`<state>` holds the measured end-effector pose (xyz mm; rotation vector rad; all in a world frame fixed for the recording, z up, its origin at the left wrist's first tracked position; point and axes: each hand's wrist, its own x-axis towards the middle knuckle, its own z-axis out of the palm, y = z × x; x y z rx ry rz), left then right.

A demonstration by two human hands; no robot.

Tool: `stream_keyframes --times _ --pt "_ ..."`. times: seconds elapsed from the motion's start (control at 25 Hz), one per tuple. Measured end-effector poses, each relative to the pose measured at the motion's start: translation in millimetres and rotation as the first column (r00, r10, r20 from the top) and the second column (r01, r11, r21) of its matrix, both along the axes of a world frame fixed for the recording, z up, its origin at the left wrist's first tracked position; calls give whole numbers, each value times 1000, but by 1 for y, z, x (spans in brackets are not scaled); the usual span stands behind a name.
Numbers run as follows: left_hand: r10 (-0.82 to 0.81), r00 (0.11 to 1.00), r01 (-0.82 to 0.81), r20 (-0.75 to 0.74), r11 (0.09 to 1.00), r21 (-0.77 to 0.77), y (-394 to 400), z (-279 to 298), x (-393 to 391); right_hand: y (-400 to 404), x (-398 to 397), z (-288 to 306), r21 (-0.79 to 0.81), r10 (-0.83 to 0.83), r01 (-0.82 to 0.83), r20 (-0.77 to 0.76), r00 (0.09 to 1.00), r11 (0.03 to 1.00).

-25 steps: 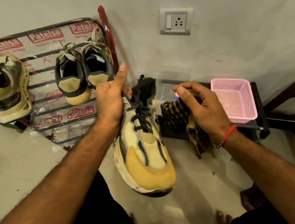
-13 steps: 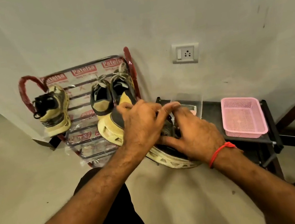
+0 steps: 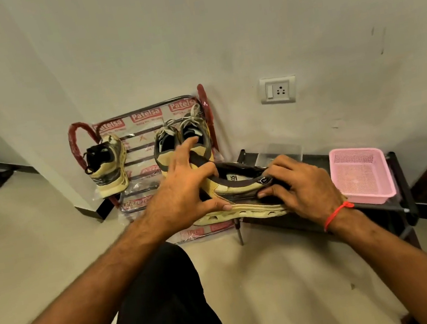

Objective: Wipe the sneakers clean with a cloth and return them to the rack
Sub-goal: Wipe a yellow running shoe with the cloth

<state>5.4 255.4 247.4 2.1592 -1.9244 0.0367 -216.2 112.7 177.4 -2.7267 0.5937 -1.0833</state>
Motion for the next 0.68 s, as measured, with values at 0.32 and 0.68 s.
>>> stream_keyframes --times 0.32,0.68 --pt "83 937 -191 -338 935 -300 12 -32 -11 -11 7 5 337 -58 -7 182 982 941" --pt "182 891 -410 -417 717 -563 31 -33 16 -14 55 28 740 -571 -654 473 671 -155"
